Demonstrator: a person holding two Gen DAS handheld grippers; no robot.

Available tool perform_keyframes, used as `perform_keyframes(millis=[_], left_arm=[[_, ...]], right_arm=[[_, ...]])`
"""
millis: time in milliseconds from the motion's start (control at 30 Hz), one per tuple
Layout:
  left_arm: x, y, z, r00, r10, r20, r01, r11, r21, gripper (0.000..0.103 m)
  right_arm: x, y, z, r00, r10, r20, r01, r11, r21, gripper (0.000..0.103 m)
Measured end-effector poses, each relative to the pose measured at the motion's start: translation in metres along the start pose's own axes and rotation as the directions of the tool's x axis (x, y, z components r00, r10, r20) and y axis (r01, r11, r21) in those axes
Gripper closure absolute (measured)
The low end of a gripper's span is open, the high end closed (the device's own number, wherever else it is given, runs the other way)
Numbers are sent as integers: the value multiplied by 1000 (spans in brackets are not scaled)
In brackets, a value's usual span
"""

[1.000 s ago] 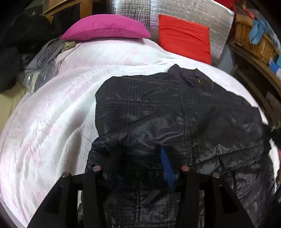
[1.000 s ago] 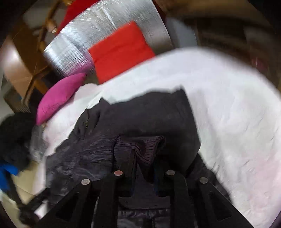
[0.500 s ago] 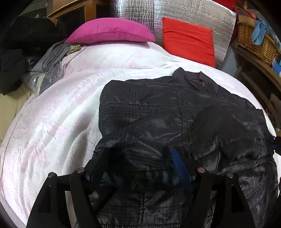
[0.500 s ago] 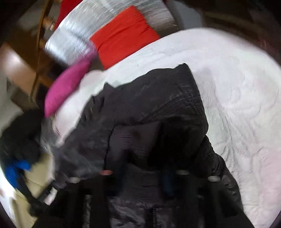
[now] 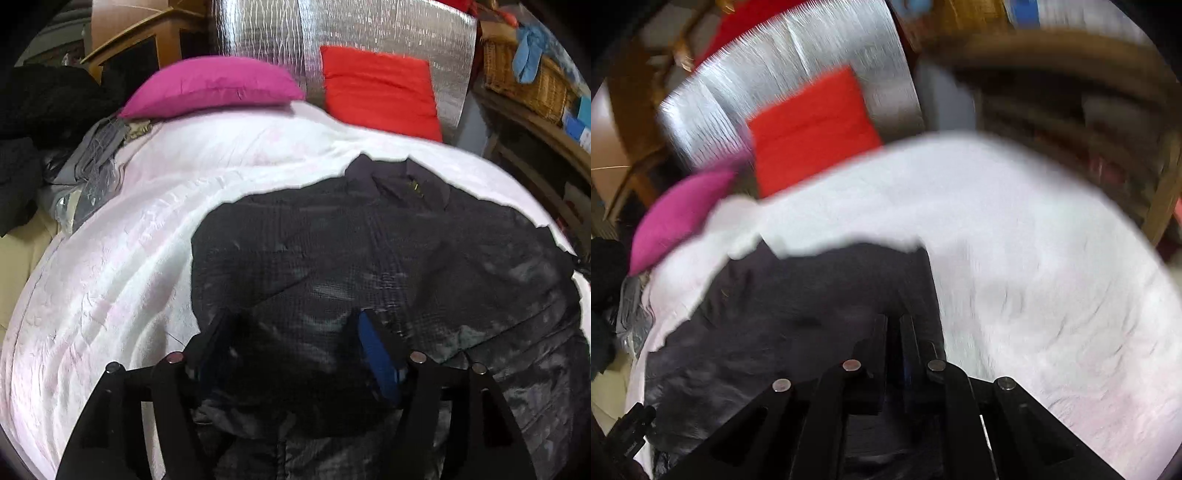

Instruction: Fold large clothes

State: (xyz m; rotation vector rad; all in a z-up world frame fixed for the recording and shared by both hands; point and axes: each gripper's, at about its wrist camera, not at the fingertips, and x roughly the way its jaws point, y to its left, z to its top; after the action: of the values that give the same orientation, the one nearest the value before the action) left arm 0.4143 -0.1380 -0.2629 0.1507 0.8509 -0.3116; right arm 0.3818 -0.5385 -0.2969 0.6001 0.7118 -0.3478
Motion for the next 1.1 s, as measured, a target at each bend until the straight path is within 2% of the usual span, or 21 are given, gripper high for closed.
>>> perform_keyframes(millis=[67, 167, 233, 267, 300, 367, 433, 467, 500, 567, 633, 733, 767, 833, 900, 967, 1033, 1100], left_arm=[[4, -2, 0, 1000, 12, -16, -12, 1000, 0, 29], [0, 0, 3, 1000, 3, -11, -3, 1000, -23, 29], [-6, 3, 3, 1000, -19, 0, 19, 999, -42, 29], [-9, 4, 2, 1000, -18, 6, 18, 999, -47, 29], [-13, 7, 2, 1000, -10, 17, 11, 998, -55, 29], [-21, 12, 1, 999, -11, 43, 14, 997, -75, 29], [-29, 16, 1, 998, -20, 65, 26, 995, -93, 29], [-33, 17, 1, 996, -27, 81, 35, 994, -99, 29], [-37, 17, 1, 995, -29, 97, 38, 994, -100, 29], [-36, 15, 2, 995, -20, 99, 29, 995, -91, 29], [-26, 13, 2, 998, -14, 64, 19, 996, -85, 29], [1, 7, -2, 999, -21, -44, 17, 997, -77, 29], [3, 6, -4, 999, -10, -46, 6, 998, -67, 29], [1, 2, -3, 1000, 9, -30, -10, 999, -40, 30], [-3, 0, -3, 1000, -15, -20, 14, 999, -35, 42], [-7, -1, -2, 997, -70, -13, 69, 997, -37, 54], [-8, -7, -3, 995, -97, -12, 96, 995, -17, 55], [-2, -15, -6, 996, -87, -30, 87, 996, 24, 60]], right_arm=[[11, -10, -3, 997, 24, -71, -20, 999, 51, 95], [-3, -22, 3, 986, 147, -74, -136, 981, 137, 94], [-20, -26, 4, 983, 181, -31, -175, 973, 153, 76], [-27, -27, 3, 982, 191, -11, -187, 971, 147, 35], [-31, -28, 1, 979, 206, -6, -203, 968, 150, 0], [-40, -35, -4, 969, 245, 38, -248, 953, 176, 0], [-44, -31, -6, 974, 222, 37, -225, 965, 135, 0], [-44, -27, -8, 975, 219, 36, -222, 969, 112, 5], [-45, -23, -8, 975, 217, 37, -220, 972, 86, 18], [-41, -10, -8, 978, 206, 12, -206, 978, 26, 30], [-32, 1, -13, 983, 186, -14, -186, 982, -14, 32], [-2, 10, -20, 993, 100, -69, -103, 994, -42, 35], [10, 14, -23, 991, 87, -97, -92, 994, -51, 48], [15, 21, -27, 992, 48, -113, -58, 994, -89, 61], [6, 28, -26, 996, 27, -80, -37, 991, -132, 81], [-10, 32, -24, 998, 47, -33, -51, 988, -145, 89], [-28, 35, -25, 998, 56, 27, -51, 986, -157, 90], [-36, 36, -26, 997, 45, 56, -35, 986, -166, 90]])
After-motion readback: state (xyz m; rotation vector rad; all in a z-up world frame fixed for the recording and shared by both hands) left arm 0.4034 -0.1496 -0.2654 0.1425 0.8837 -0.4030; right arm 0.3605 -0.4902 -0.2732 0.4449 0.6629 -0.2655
